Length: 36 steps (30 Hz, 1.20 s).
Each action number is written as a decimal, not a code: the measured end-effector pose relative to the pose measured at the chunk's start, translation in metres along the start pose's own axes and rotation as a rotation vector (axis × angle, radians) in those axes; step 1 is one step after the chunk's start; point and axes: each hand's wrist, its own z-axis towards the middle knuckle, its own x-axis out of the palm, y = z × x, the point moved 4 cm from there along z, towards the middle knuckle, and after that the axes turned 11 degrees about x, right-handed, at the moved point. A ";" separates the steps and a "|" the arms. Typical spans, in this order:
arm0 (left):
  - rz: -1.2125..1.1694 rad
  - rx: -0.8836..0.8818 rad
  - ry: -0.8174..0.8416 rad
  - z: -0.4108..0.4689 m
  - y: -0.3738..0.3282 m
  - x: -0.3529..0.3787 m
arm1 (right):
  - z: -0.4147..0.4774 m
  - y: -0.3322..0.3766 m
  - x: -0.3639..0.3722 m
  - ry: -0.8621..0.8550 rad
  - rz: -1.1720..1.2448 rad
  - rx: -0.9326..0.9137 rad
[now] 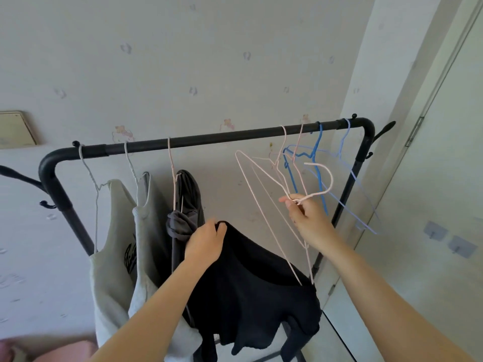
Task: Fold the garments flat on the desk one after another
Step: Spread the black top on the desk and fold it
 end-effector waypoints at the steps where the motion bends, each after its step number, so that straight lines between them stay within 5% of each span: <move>1: 0.000 -0.003 0.024 -0.001 0.001 0.001 | 0.006 0.006 0.006 0.006 -0.020 0.020; 9: -0.020 0.055 0.085 -0.012 0.006 0.002 | 0.092 0.053 0.031 0.051 -0.232 0.183; 21: -0.196 0.234 0.141 -0.016 0.004 -0.031 | 0.142 0.041 0.065 0.037 -0.013 0.353; 26: -0.214 0.355 0.215 -0.016 -0.015 -0.038 | 0.096 0.046 0.050 -0.116 -0.216 0.180; 30: -0.197 0.468 0.462 -0.028 -0.039 -0.016 | 0.025 0.021 0.025 -0.279 -0.219 0.120; 36: -0.235 0.606 0.691 -0.065 -0.074 0.034 | -0.112 -0.067 0.029 -0.137 -0.051 0.338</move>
